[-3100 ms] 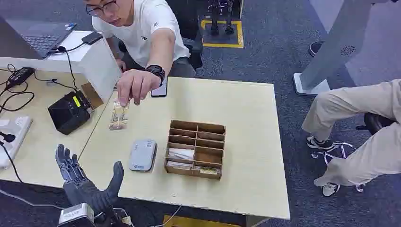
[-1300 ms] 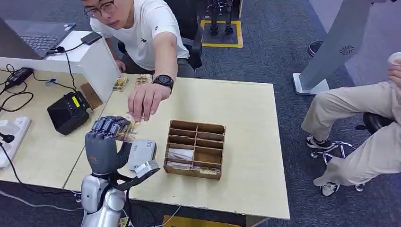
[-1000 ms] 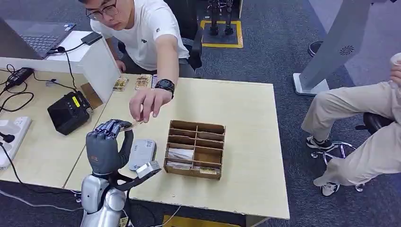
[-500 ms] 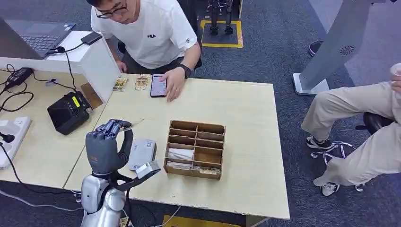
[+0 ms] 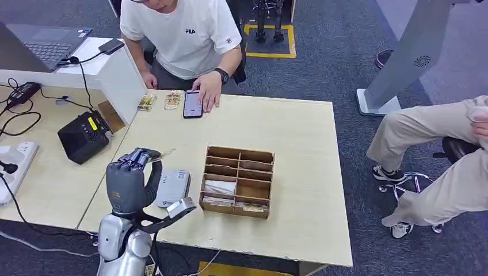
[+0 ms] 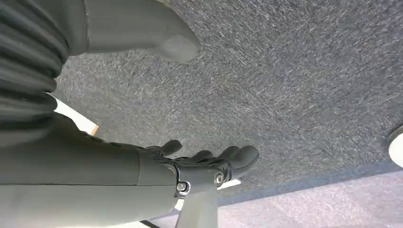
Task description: Pass the card to the sensor for recognition and then transmit it.
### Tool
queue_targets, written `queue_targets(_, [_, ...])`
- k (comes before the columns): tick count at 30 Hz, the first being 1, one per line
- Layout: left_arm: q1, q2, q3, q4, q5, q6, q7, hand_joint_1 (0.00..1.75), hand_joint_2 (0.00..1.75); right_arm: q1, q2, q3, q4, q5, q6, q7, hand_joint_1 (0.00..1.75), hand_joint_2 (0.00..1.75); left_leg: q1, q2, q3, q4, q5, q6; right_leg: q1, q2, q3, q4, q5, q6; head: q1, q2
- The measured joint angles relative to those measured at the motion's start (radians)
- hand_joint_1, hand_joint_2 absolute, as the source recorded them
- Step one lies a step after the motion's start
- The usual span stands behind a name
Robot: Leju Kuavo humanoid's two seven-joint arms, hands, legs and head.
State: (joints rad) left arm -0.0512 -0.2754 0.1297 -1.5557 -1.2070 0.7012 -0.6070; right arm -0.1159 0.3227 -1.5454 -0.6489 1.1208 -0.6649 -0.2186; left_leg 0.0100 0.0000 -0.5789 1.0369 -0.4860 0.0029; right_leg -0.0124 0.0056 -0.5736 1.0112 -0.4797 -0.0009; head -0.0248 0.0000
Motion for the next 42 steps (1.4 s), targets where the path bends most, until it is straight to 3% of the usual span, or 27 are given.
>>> queue_targets(21, [0.017,-0.001,0.020,0.120,-0.077,0.000,0.080,1.75,1.75,0.001,0.002,0.000,-0.022,-0.013,0.000,0.003,0.00,1.75,0.000,-0.001,-0.001,0.000,0.000,0.000,0.000,-0.001,0.000,0.000,0.000,0.000,0.000,0.000])
queue_targets(28, [0.031,0.000,0.034,0.182,-0.138,0.000,0.156,1.75,1.75,0.002,0.003,0.000,-0.032,-0.014,0.000,0.015,0.00,1.75,0.000,0.000,-0.001,0.000,0.000,0.000,0.000,-0.001,0.000,0.000,0.000,0.000,0.000,0.000])
queue_targets(42, [0.078,-0.001,0.083,0.304,-0.161,0.001,0.206,1.75,1.75,0.005,0.005,0.000,-0.047,-0.013,0.000,0.013,0.00,1.75,0.000,0.000,-0.001,0.000,0.000,0.000,0.000,-0.001,0.000,0.000,0.000,0.000,0.000,0.000])
